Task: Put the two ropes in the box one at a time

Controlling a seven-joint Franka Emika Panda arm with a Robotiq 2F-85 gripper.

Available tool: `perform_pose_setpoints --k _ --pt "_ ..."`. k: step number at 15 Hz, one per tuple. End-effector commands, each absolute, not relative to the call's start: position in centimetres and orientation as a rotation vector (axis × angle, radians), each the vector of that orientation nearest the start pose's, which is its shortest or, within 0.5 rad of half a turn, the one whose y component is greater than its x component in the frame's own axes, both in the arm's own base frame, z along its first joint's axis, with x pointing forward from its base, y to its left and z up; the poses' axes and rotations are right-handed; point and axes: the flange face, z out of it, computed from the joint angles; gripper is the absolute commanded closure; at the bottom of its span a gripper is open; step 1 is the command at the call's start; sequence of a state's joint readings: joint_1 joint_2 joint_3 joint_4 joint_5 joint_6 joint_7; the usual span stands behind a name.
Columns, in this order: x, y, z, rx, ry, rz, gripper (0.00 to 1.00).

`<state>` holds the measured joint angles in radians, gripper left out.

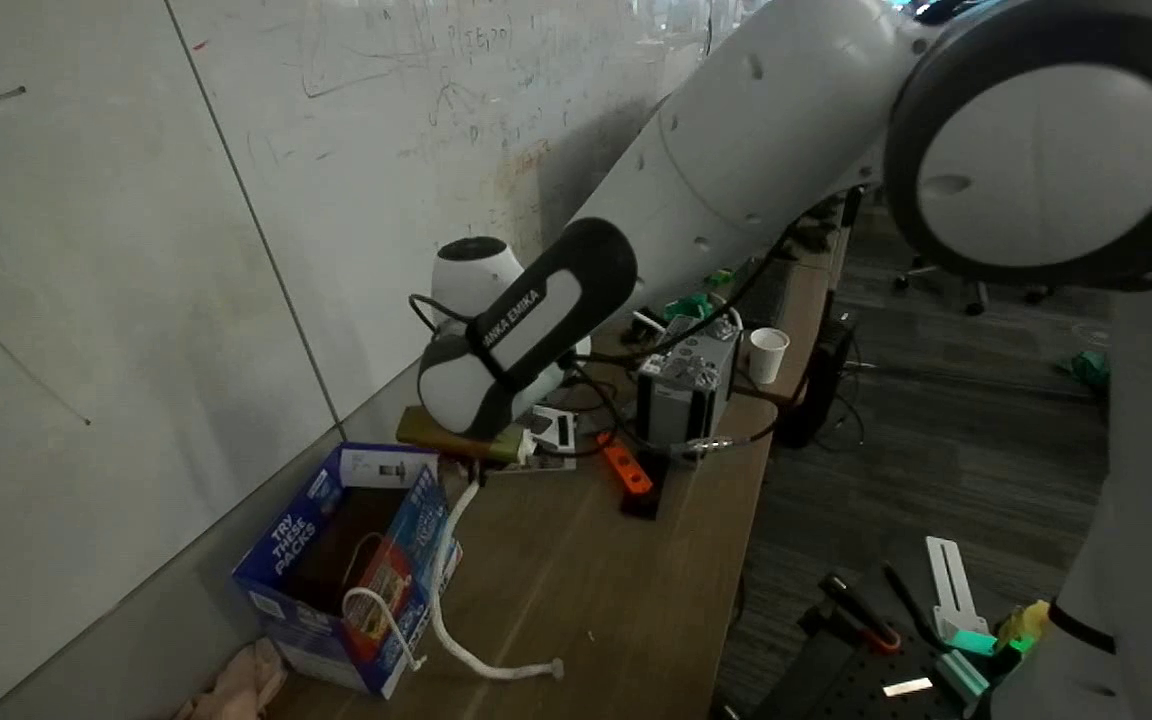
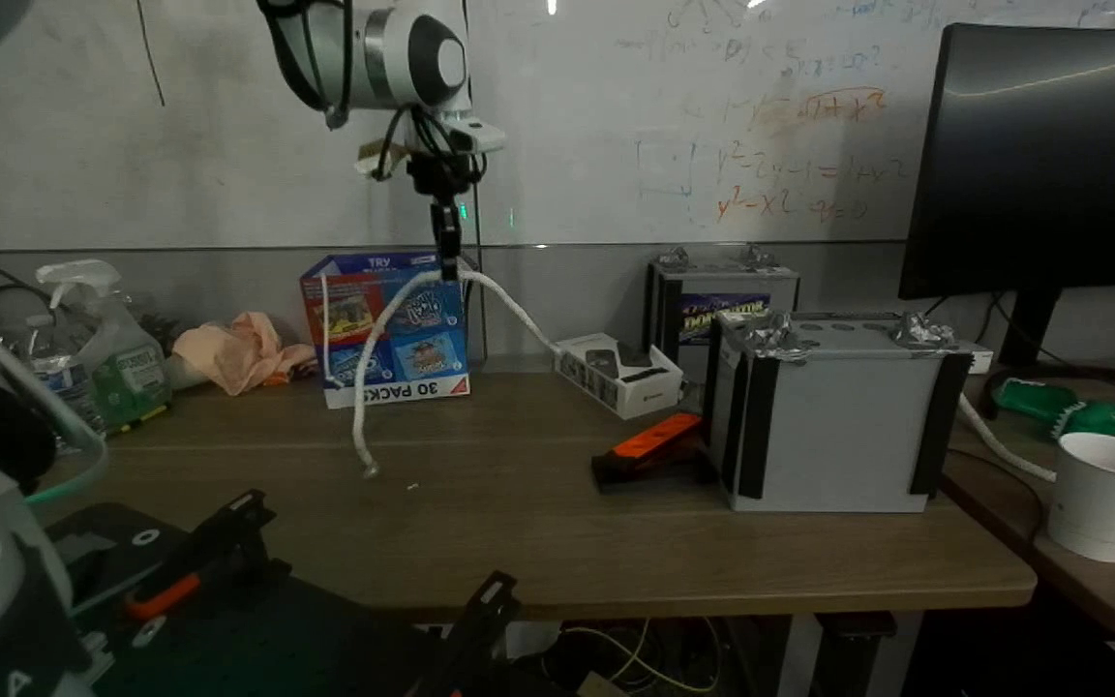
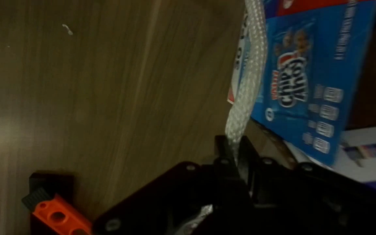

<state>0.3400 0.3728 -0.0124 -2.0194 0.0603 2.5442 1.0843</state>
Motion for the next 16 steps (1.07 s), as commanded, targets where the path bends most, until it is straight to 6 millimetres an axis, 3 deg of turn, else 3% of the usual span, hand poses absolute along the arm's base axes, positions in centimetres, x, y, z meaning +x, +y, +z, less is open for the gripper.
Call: perform_pose_setpoints --k 1,6,11,14,16 --pt "55.3 20.7 36.6 -2.617 1.180 -0.294 0.95" --pt "51.7 22.4 48.4 -2.375 1.193 -0.494 0.95" --pt "45.6 25.6 59.6 -2.253 1.135 -0.666 0.96" --pt "41.7 28.0 64.8 -2.212 1.107 -0.732 0.96" --pt "40.8 29.0 66.2 -2.200 1.080 -0.742 0.96"
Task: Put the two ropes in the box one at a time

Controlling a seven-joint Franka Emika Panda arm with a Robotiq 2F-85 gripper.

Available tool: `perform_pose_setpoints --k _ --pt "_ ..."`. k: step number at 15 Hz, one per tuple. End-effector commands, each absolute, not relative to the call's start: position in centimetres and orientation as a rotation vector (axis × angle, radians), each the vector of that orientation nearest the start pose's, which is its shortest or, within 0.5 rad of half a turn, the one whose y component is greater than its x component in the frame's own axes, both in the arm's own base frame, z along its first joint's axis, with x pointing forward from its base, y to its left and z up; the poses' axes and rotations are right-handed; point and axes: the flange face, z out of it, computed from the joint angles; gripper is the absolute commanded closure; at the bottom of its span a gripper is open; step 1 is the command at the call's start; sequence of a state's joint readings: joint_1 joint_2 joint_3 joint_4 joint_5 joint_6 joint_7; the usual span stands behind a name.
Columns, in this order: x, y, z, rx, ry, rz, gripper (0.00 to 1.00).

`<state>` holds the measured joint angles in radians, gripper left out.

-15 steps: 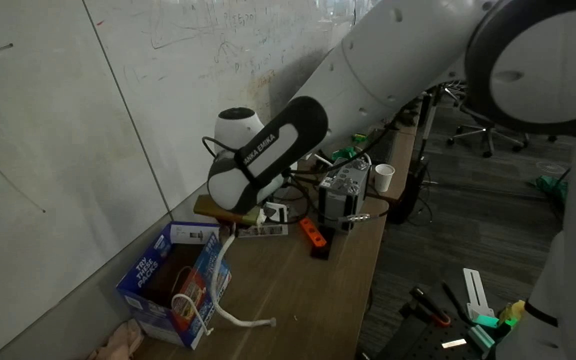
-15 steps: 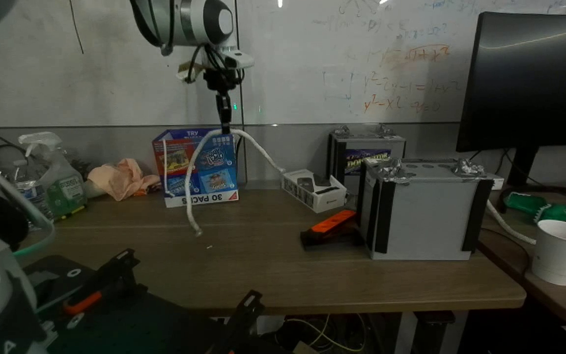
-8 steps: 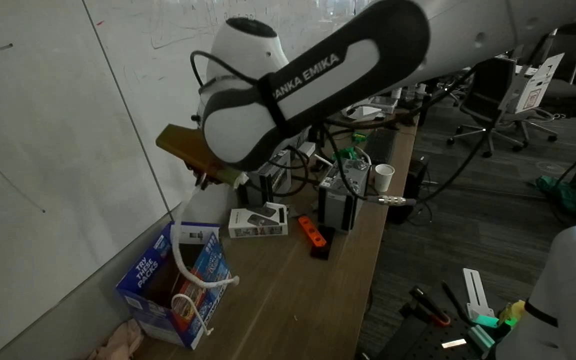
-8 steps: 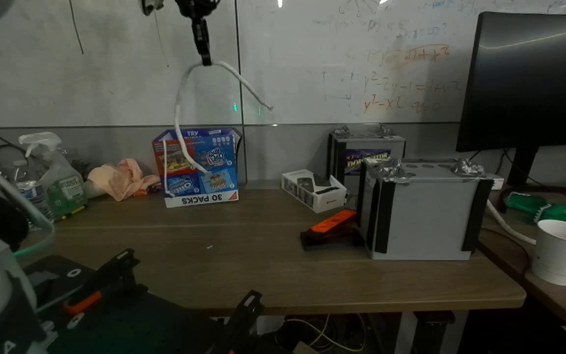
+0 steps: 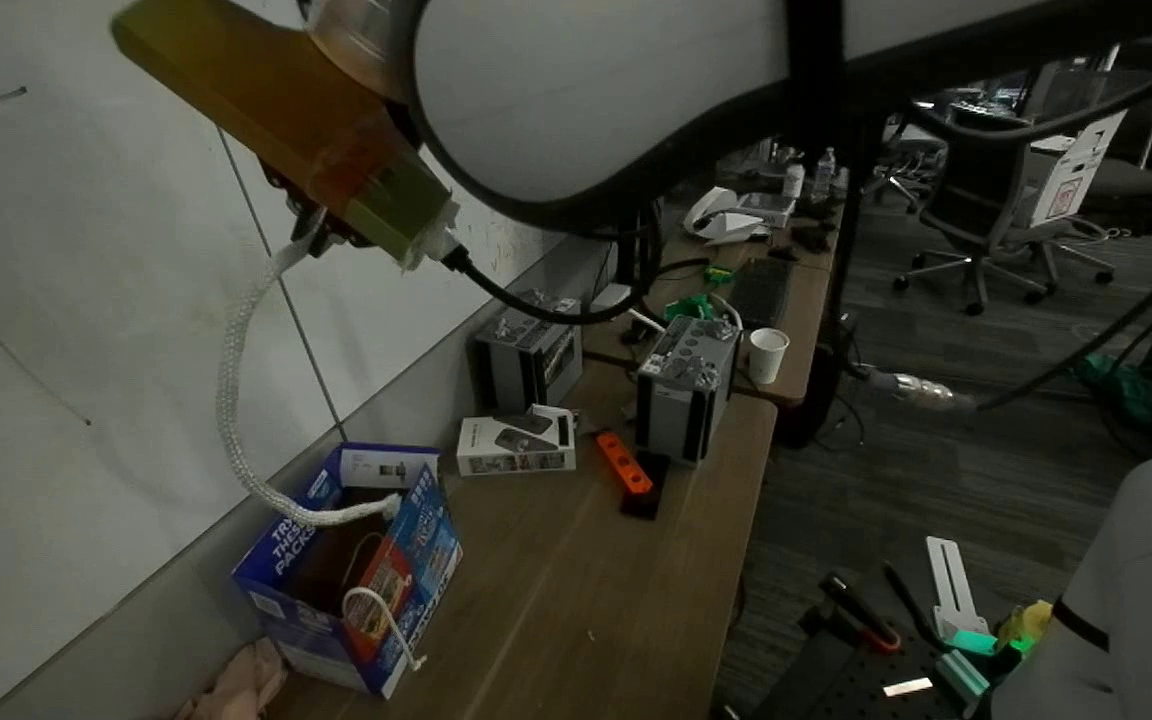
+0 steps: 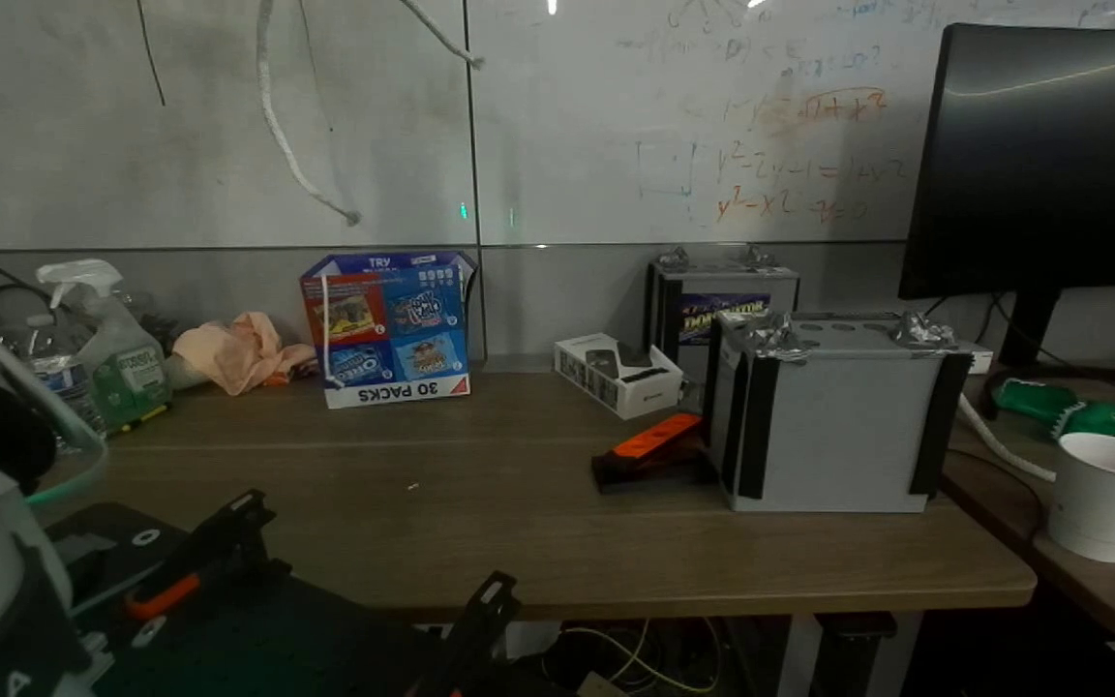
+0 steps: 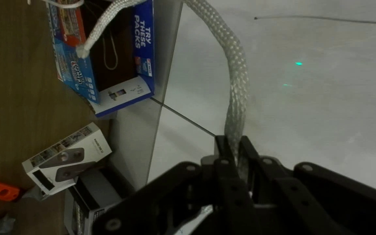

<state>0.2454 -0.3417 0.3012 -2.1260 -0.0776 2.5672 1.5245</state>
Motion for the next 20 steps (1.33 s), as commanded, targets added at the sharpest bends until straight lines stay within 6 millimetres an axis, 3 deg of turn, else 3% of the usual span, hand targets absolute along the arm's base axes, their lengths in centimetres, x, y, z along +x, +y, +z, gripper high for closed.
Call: perform_pose_setpoints --k 1,6,12,20 --pt "41.0 29.4 66.2 -2.195 1.066 -0.743 0.96" --pt "44.2 29.7 64.9 -2.166 1.028 -0.768 0.96" --pt "49.4 29.6 61.4 -2.157 1.009 -0.770 0.96" --pt "54.5 30.9 56.6 -2.183 0.993 -0.707 0.96"
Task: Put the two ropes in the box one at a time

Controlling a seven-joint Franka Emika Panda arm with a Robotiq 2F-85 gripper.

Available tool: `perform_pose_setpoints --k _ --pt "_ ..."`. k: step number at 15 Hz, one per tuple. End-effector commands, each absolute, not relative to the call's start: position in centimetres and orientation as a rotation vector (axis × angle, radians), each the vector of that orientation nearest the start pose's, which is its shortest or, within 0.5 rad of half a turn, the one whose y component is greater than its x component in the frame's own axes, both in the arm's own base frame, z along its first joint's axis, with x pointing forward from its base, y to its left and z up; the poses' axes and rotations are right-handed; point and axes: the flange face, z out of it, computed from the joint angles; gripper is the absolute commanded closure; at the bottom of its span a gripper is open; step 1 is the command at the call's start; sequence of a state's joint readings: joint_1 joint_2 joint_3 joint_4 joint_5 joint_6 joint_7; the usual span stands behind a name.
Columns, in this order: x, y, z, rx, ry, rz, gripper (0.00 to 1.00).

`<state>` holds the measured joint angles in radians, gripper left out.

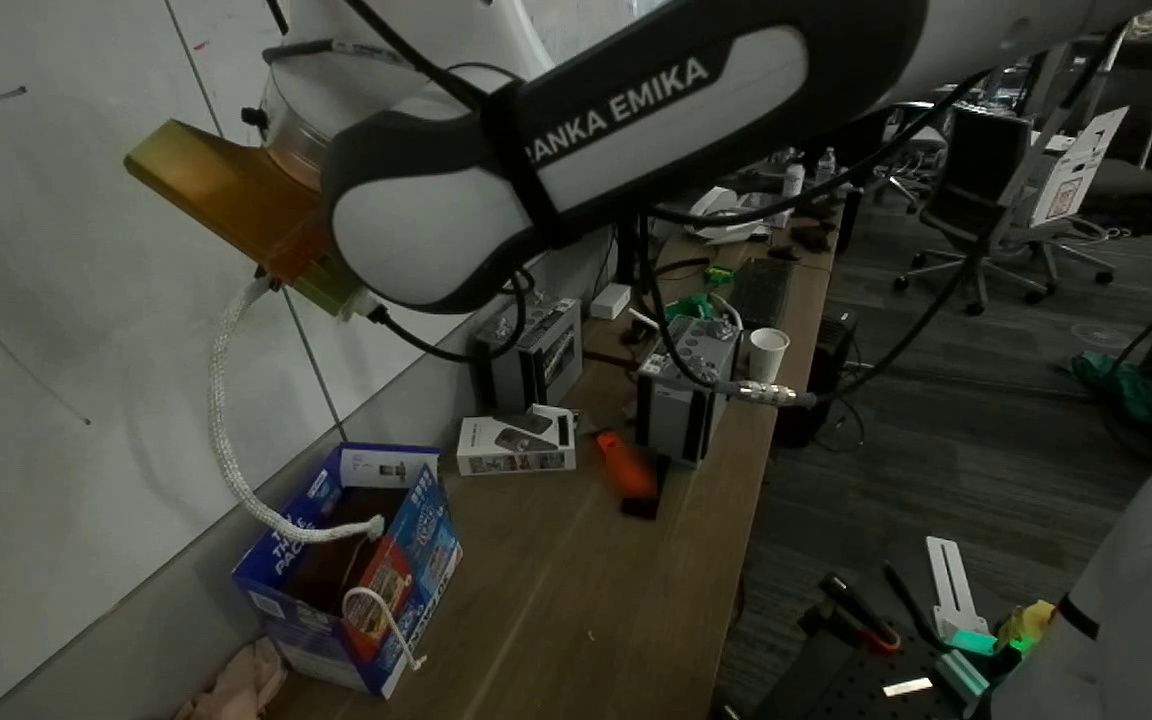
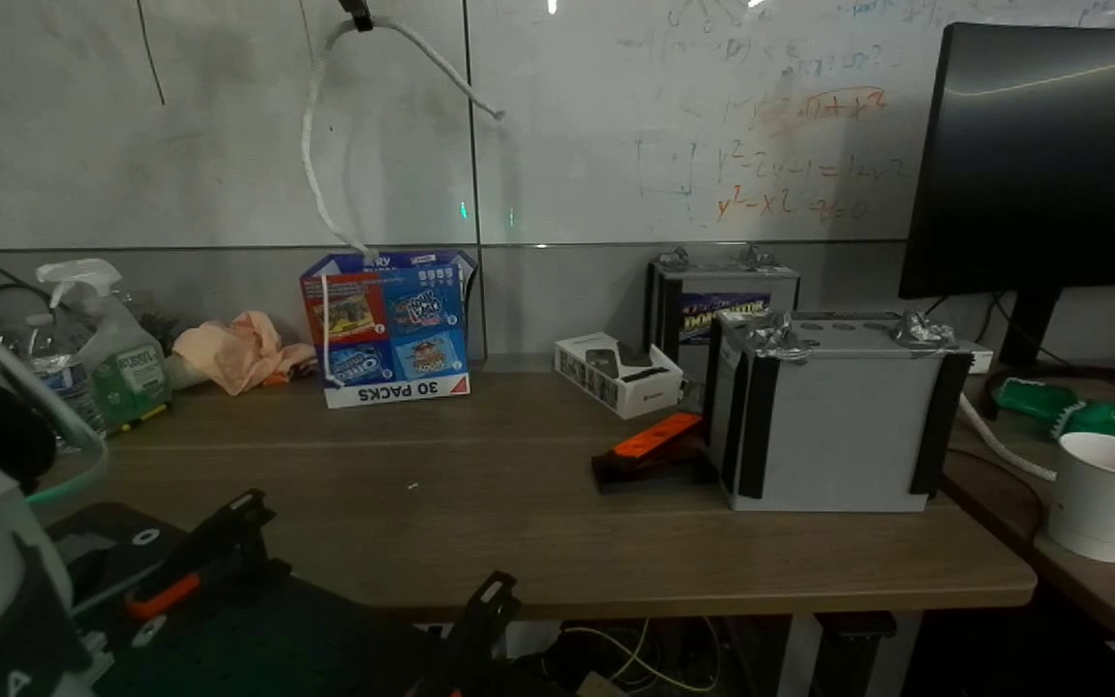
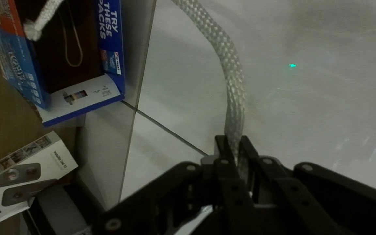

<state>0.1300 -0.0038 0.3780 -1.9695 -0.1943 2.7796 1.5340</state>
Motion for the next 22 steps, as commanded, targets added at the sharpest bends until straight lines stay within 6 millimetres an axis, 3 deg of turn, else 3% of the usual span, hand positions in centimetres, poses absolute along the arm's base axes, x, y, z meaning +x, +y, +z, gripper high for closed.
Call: perform_pose_setpoints --k 1,8,17,22 --pt "54.9 31.1 55.7 -2.187 0.992 -0.697 0.96" --pt "56.3 32.4 52.1 -2.245 0.959 -0.585 0.96" --pt "52.2 38.1 43.3 -2.545 0.722 -0.419 0.96" --pt "50.6 39.6 40.5 -2.644 0.641 -0.317 0.96"
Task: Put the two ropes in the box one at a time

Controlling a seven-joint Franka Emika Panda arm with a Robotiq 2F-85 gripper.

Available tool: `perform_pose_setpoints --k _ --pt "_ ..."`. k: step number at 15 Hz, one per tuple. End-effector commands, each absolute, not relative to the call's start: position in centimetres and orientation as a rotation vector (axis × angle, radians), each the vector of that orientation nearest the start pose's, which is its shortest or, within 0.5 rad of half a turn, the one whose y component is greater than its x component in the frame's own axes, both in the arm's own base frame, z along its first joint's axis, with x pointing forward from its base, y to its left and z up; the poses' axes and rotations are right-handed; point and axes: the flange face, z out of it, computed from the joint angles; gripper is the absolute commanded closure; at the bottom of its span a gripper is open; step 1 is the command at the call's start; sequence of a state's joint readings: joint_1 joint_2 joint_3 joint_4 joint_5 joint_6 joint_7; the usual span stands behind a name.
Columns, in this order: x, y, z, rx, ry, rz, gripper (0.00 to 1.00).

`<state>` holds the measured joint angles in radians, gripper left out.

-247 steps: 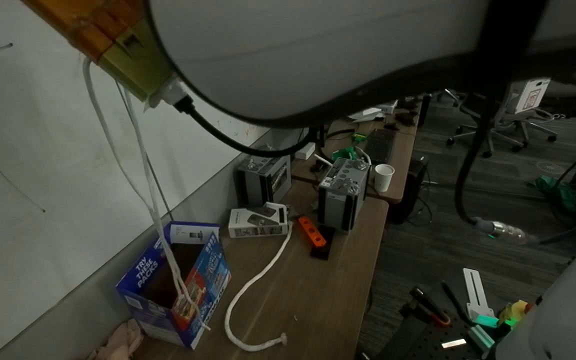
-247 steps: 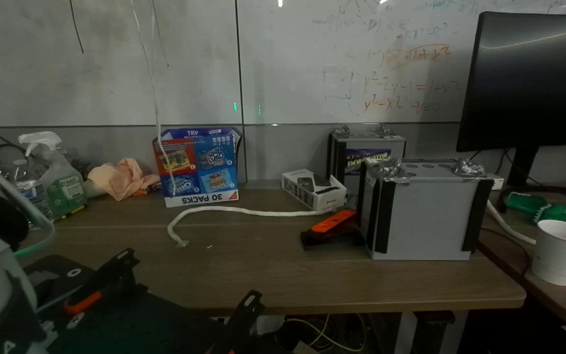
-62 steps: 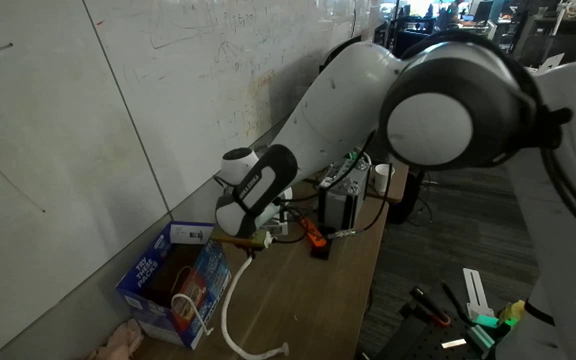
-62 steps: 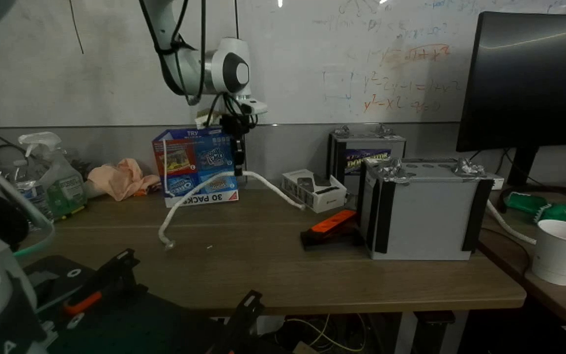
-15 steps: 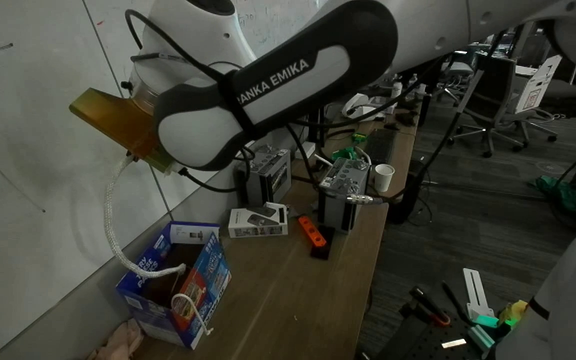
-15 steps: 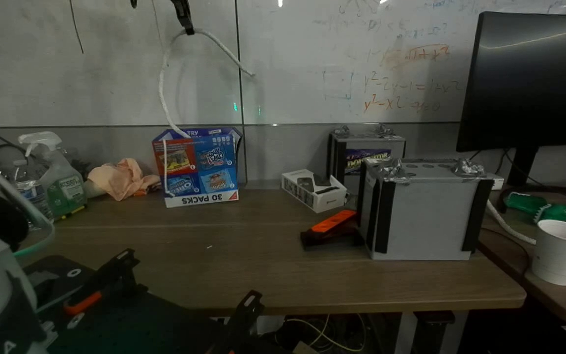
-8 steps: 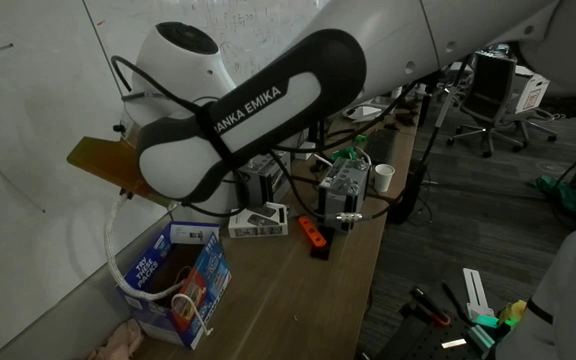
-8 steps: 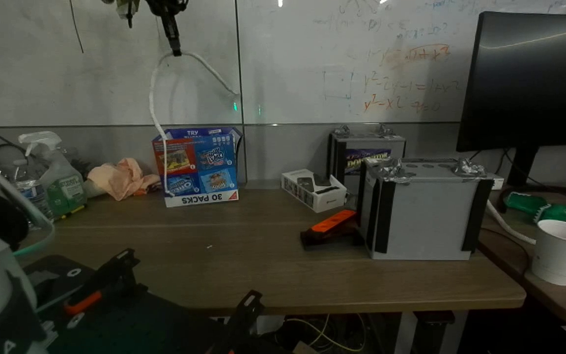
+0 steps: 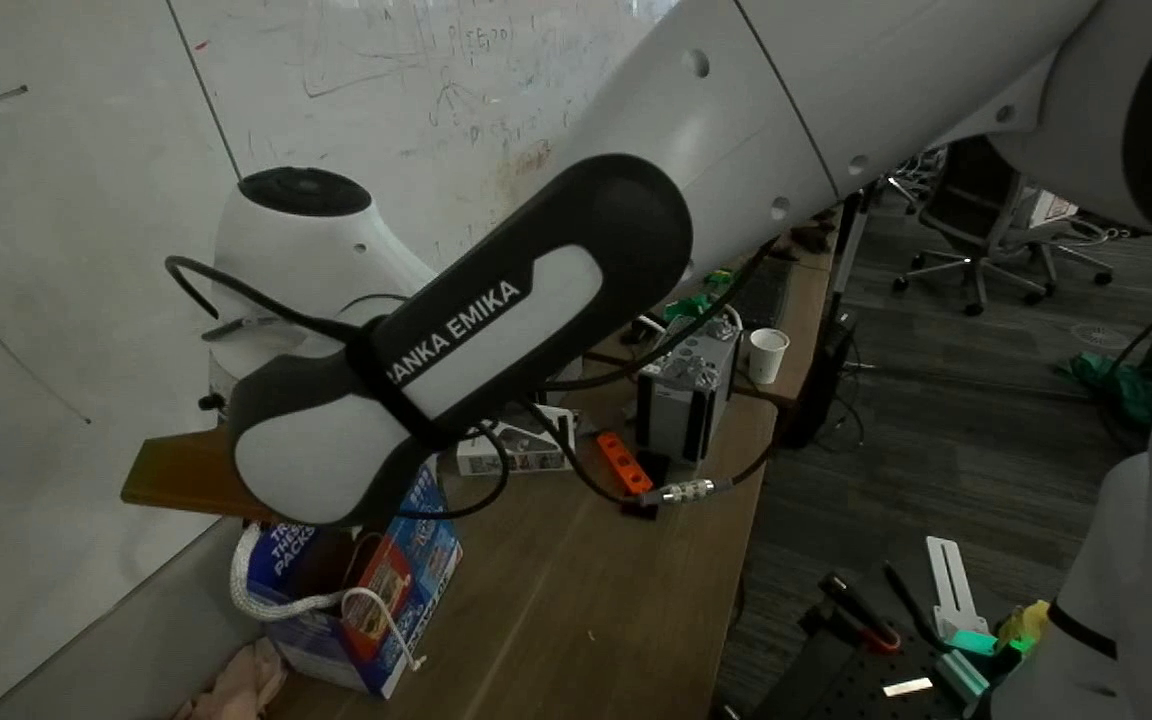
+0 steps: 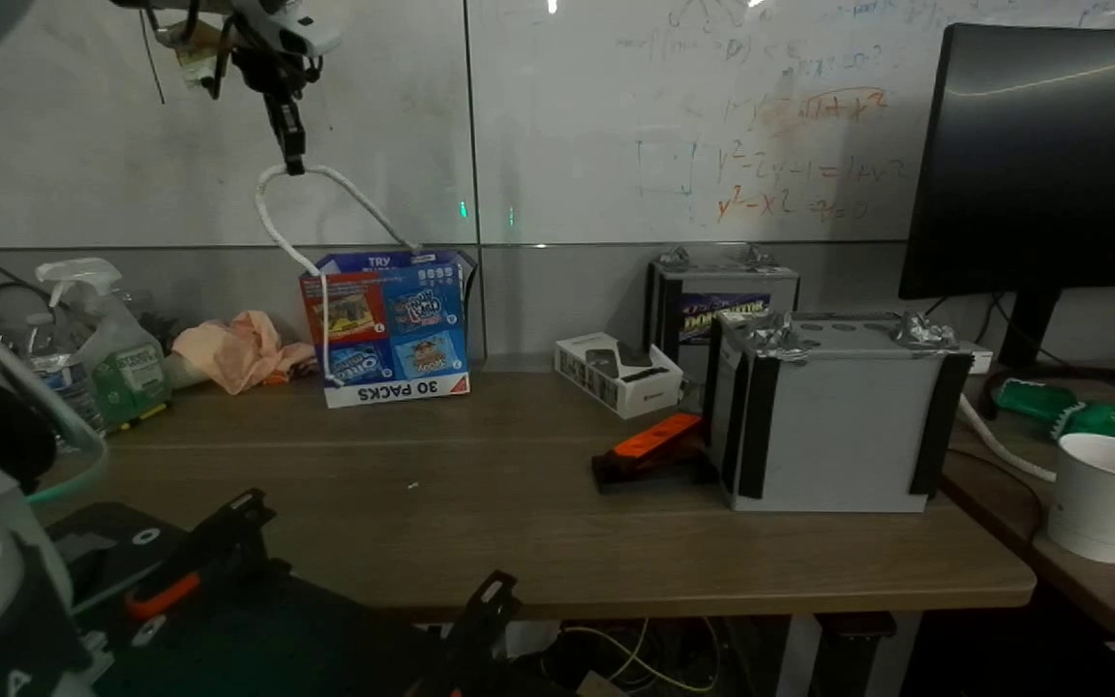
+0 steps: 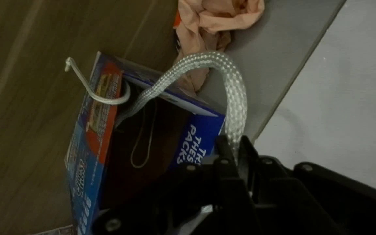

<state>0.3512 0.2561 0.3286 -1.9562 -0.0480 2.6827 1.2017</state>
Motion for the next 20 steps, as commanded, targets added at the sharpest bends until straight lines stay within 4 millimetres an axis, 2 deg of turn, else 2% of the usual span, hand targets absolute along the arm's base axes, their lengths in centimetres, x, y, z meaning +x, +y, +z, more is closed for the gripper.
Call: perform_pose_setpoints --k 1,4,7,12,13,14,17,20 --pt "50.8 39.5 40.2 -2.651 0.630 -0.317 0.96" --pt "52.8 38.2 39.9 -2.661 0.635 -0.370 0.96" --pt "55.7 36.3 39.3 -2.657 0.693 -0.411 0.95" --pt "59.0 34.5 35.9 -2.694 0.766 -0.391 0.94" --pt "59.2 34.4 35.1 -2.704 0.778 -0.366 0.64" --pt "59.2 34.3 34.8 -2.727 0.772 -0.359 0.63" --pt "58.3 34.4 34.0 -2.800 0.769 -0.294 0.41" --pt "55.1 35.3 33.8 -2.906 0.734 -0.173 0.18"
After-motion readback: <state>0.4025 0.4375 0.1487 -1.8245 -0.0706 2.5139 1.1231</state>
